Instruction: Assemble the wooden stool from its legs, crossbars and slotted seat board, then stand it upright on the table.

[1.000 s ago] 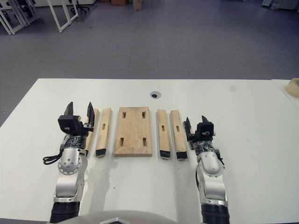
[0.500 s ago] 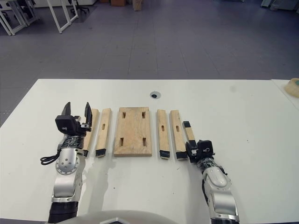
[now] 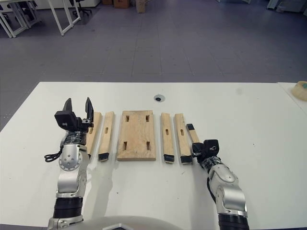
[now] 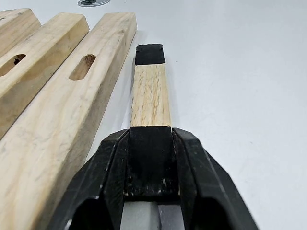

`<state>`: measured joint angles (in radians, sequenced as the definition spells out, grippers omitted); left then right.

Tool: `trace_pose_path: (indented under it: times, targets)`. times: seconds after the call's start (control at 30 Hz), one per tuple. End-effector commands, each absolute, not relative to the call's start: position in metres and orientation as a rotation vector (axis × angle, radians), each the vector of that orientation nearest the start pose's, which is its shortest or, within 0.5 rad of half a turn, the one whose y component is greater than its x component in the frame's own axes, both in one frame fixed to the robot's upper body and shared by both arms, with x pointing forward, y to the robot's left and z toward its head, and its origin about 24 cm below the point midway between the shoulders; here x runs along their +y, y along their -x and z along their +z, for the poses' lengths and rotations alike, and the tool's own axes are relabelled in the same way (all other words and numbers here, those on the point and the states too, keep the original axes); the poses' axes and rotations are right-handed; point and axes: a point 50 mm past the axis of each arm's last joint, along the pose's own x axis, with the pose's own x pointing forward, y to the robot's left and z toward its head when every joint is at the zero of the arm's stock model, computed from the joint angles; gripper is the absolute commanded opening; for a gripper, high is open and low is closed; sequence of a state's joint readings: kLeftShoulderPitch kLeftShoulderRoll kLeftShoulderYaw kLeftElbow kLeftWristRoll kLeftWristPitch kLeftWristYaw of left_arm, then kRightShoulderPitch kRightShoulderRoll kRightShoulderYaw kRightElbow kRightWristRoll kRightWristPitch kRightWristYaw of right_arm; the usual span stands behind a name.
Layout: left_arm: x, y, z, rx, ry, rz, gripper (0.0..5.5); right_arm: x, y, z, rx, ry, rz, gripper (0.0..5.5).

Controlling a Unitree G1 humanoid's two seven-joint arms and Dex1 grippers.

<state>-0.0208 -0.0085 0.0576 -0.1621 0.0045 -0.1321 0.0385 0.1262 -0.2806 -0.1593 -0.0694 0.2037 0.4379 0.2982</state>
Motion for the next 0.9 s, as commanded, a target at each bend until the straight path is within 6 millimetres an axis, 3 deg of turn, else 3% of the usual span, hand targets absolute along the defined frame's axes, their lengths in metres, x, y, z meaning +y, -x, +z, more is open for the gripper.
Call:
trace_pose_path:
  times: [0.03,0.13,0.2,0.3,0.47,0.6,0.9]
  targets:
    - [0.163,-0.263,0.109,-0.297,0.161,0.090,3.09,-0.237,-0.219,0.006,0.415,-0.065,0.035,1.28]
    - [0.148,-0.274,0.125,-0.221,0.425,-0.088,3.09,-0.240,-0.247,0.054,0.153,-0.019,0.049,1.28]
    - [0.131,-0.279,0.127,-0.131,0.574,-0.265,3.09,-0.231,-0.256,0.076,0.062,0.008,0.174,1.28]
    - [0.112,-0.283,0.122,0.022,0.715,-0.462,3.09,-0.219,-0.261,0.101,-0.032,0.094,0.363,1.28]
    - [0.102,-0.277,0.139,0.091,0.891,-0.640,3.35,-0.188,-0.263,0.135,-0.162,0.171,0.624,1.28]
    - [0.092,-0.268,0.141,0.155,1.023,-0.717,3.94,-0.168,-0.264,0.146,-0.214,0.197,0.758,1.28]
    - [0.082,-0.269,0.143,0.214,1.112,-0.751,3.94,-0.140,-0.248,0.141,-0.214,0.163,0.906,1.28]
